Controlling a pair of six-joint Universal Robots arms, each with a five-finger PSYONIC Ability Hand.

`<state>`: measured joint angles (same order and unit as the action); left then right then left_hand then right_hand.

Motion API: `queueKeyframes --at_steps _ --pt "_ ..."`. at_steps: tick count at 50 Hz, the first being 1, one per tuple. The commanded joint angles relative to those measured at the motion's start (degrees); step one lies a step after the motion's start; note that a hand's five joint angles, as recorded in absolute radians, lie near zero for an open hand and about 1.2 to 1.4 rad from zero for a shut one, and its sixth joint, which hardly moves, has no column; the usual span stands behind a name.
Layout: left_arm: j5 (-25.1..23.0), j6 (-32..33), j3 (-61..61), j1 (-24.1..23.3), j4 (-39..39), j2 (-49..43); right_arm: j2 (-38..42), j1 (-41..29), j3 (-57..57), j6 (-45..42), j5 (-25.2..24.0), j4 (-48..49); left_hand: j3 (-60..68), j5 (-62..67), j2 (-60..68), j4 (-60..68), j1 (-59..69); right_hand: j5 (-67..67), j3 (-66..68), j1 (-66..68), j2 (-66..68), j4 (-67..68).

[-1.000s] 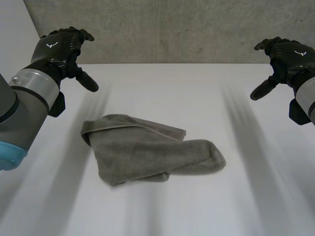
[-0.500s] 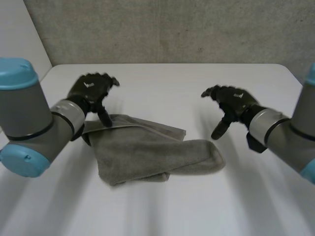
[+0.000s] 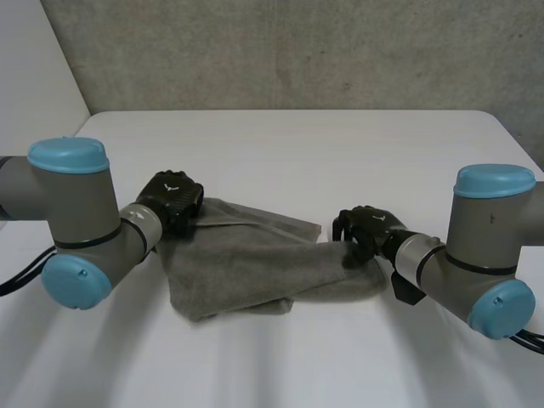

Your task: Fold the towel.

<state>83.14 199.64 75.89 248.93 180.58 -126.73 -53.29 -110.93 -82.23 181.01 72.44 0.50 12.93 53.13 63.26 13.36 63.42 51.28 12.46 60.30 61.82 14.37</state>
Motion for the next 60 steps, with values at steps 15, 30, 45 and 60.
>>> queueKeyframes --at_steps 15,30,45,60 --pt "-1.7 1.5 -10.7 0.9 5.6 1.1 -6.0 0.2 10.2 -2.4 -8.8 -0.5 -2.9 16.9 16.7 -3.4 16.6 18.7 -2.5 19.7 18.2 -4.4" --pt "-4.9 -7.4 -8.5 2.3 32.7 26.7 -25.4 2.3 27.5 1.3 1.4 18.7 -2.9 16.9 16.7 -3.4 16.6 18.7 -2.5 19.7 18.2 -4.4" --pt "-15.9 -7.0 21.4 7.7 35.6 25.1 -25.7 2.6 -4.8 -15.1 -7.2 15.8 -2.9 16.9 16.7 -3.4 16.6 18.7 -2.5 19.7 18.2 -4.4" --pt "-15.0 8.5 28.5 4.6 31.6 9.0 -13.0 5.2 -18.0 -24.4 -6.8 15.8 -2.9 16.9 16.7 -3.4 16.6 18.7 -2.5 19.7 18.2 -4.4"
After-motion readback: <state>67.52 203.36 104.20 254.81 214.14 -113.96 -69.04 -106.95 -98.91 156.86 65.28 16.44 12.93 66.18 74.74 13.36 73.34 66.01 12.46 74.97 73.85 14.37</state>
